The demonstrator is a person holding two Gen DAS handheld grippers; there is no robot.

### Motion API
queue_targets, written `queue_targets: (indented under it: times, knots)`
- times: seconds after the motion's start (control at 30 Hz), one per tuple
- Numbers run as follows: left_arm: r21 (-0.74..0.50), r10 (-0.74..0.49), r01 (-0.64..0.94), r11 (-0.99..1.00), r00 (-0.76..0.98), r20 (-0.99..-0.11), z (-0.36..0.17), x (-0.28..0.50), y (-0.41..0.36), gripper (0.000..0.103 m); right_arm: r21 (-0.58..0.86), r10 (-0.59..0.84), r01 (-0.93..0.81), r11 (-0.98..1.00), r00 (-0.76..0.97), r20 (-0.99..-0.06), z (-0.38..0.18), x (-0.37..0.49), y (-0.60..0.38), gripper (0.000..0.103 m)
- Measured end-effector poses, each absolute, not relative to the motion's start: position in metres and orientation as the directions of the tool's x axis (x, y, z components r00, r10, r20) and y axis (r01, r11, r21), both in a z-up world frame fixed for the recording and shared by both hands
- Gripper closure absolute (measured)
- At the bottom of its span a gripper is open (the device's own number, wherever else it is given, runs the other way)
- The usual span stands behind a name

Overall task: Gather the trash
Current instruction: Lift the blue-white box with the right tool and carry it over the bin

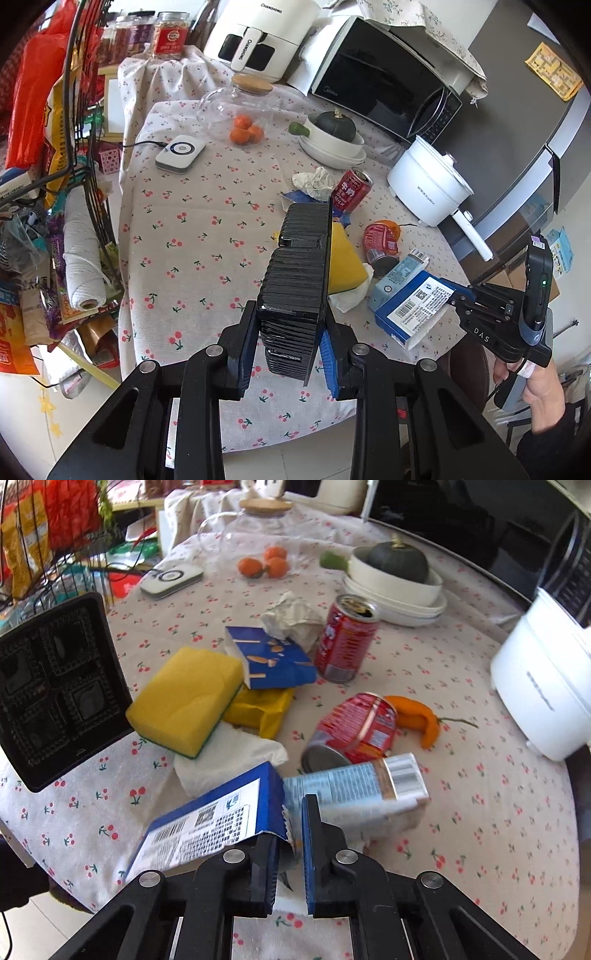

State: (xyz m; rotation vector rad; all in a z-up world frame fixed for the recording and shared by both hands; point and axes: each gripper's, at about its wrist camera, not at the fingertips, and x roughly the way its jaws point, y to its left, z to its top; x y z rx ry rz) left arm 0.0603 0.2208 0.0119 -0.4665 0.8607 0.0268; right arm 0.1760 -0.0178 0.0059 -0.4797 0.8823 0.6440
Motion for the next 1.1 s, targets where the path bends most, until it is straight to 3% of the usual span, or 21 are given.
queue_targets:
  times: [0.63,1.1]
  knots:
    - [-0.379,-0.247,-0.057,0.924,0.668,-0.702,0.035,0.080,0.137,0.070,-0.080,0.277,-0.523,0.849,0.567,-0.776,0.033,0.159,-0.110,0.098]
    - [-0.404,-0.407,0.148,0.903,0.598,-0.691,0.042,0.109,0.006,0.070,-0.089,0.167,-0.374,0.923,0.600,-0.783,0.038,0.138,-0.226,0.098]
